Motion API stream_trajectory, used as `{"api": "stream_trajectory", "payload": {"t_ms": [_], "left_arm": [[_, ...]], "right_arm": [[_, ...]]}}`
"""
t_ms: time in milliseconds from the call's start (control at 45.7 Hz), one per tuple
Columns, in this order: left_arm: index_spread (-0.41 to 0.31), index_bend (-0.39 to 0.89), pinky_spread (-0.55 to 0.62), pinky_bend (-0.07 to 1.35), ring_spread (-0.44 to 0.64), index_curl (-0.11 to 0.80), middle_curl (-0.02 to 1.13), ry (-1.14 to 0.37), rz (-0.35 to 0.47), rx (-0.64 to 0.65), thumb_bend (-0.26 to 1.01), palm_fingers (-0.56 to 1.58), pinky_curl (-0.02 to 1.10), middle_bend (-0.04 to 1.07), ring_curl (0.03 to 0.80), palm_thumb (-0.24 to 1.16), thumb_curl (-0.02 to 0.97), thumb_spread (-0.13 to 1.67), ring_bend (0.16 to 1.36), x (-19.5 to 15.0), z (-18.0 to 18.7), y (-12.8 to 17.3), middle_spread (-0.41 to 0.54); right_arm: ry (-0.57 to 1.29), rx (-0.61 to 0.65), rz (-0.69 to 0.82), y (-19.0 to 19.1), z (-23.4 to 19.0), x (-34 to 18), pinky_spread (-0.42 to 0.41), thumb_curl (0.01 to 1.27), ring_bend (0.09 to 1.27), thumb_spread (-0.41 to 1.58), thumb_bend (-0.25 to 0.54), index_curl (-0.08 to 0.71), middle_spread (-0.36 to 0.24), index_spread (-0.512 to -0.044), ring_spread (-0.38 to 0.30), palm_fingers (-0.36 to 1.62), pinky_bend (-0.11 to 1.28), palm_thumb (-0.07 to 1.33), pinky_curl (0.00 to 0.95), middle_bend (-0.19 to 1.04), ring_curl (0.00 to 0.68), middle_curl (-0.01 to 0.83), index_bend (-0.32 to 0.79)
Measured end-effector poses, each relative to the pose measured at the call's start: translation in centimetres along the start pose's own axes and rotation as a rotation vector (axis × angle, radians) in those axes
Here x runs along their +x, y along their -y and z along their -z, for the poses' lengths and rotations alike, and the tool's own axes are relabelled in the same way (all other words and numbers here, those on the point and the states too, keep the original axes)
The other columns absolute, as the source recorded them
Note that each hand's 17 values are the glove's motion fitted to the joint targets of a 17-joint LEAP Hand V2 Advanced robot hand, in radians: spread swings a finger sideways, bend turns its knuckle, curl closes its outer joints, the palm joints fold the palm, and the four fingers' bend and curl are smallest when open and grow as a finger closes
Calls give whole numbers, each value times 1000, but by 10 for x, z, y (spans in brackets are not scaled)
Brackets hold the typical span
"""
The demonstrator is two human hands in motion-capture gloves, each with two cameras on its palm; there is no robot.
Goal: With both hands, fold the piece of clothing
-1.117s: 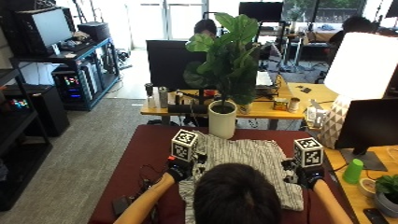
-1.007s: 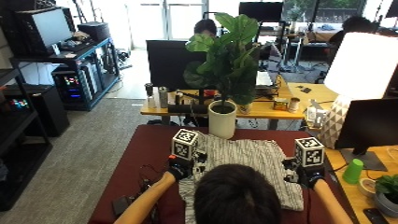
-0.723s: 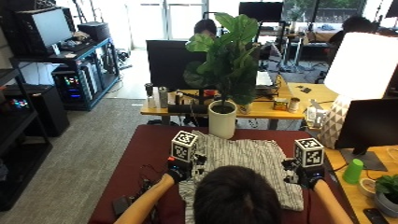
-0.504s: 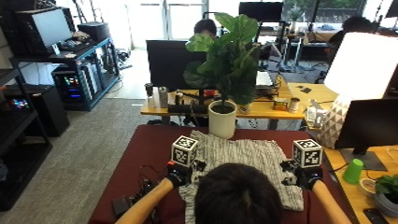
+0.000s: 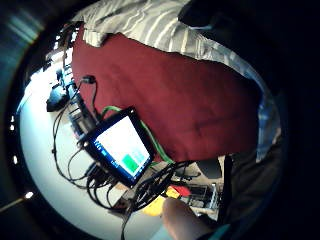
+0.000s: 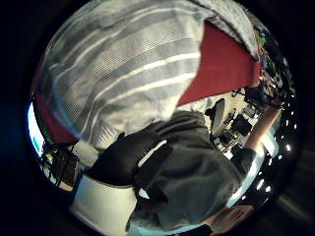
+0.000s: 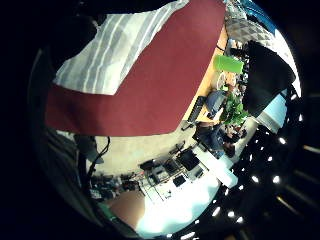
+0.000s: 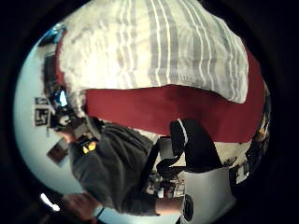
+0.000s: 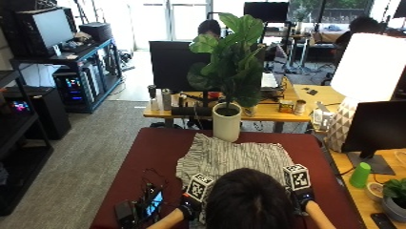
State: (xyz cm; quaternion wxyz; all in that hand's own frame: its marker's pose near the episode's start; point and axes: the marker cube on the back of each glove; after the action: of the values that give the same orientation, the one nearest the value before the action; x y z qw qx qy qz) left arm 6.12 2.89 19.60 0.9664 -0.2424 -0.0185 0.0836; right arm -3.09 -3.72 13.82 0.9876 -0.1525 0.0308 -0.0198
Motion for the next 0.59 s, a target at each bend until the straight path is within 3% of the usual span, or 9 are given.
{"api": "stream_trajectory", "payload": {"t_ms": [197, 328, 416, 460, 482, 526, 547, 569, 591], "left_arm": [[179, 58, 399, 642, 374, 117, 250, -12, 31, 46, 6, 25, 372, 240, 335, 138, 270, 903, 837, -1, -7, 22, 418], [154, 84, 282, 644, 287, 116, 276, 20, 92, 129, 69, 147, 368, 281, 329, 301, 297, 1035, 843, -5, 2, 35, 363], [121, 38, 83, 735, 144, 99, 285, 80, 148, 232, 84, 324, 384, 277, 328, 360, 315, 1101, 844, -10, 10, 47, 244], [99, -2, -40, 799, 18, 80, 305, 110, 172, 292, 100, 495, 397, 310, 338, 401, 328, 1131, 876, -13, 15, 52, 134], [85, -6, -78, 811, -30, 73, 312, 123, 183, 317, 105, 557, 396, 332, 335, 416, 333, 1146, 876, -14, 18, 55, 91], [59, 22, -132, 815, -96, 75, 332, 141, 197, 351, 106, 619, 405, 358, 345, 436, 341, 1163, 876, -18, 20, 61, 22], [75, -5, -135, 808, -60, 61, 318, 147, 201, 365, 90, 477, 402, 307, 337, 419, 336, 1166, 850, -20, 21, 66, 49], [17, 94, -176, 810, -142, 93, 380, 150, 203, 377, 114, 717, 424, 414, 367, 466, 351, 1180, 865, -23, 23, 71, -26], [-22, 146, -204, 785, -176, 108, 367, 148, 203, 384, 124, 863, 408, 425, 356, 495, 361, 1180, 868, -26, 24, 75, -61]], "right_arm": [[-44, -22, -21, 26, -20, -2, 197, 334, 518, 1092, 55, 159, -45, -328, 2, 385, 548, 749, 348, 251, 331, 362, 93], [-45, 13, -31, 35, -24, -5, 141, 374, 550, 1073, 54, 168, -79, -307, -49, 512, 546, 818, 343, 263, 337, 373, 108], [-33, 74, -35, 38, -21, -7, 76, 404, 572, 1063, 62, 181, -115, -293, -106, 647, 521, 873, 334, 287, 343, 385, 123], [-29, 112, -30, 44, -20, -7, 17, 419, 609, 1058, 73, 195, -128, -289, -138, 764, 549, 913, 348, 264, 363, 386, 136], [-27, 130, -30, 45, -19, -7, 29, 420, 581, 1059, 62, 187, -128, -289, -137, 697, 511, 903, 329, 272, 348, 388, 115], [-26, 162, -34, 47, -18, -7, -26, 435, 599, 1041, 72, 204, -140, -285, -162, 815, 537, 945, 342, 258, 364, 391, 133], [-28, 181, -37, 46, -16, -8, -42, 440, 593, 1032, 67, 209, -143, -284, -169, 833, 540, 949, 346, 249, 365, 392, 138], [-30, 201, -41, 46, -14, -10, -78, 448, 588, 1006, 63, 221, -151, -284, -181, 917, 559, 961, 355, 252, 369, 397, 157], [-34, 214, -46, 44, -13, -11, -118, 457, 583, 969, 55, 229, -160, -282, -192, 1017, 567, 971, 352, 254, 367, 399, 174]]}}
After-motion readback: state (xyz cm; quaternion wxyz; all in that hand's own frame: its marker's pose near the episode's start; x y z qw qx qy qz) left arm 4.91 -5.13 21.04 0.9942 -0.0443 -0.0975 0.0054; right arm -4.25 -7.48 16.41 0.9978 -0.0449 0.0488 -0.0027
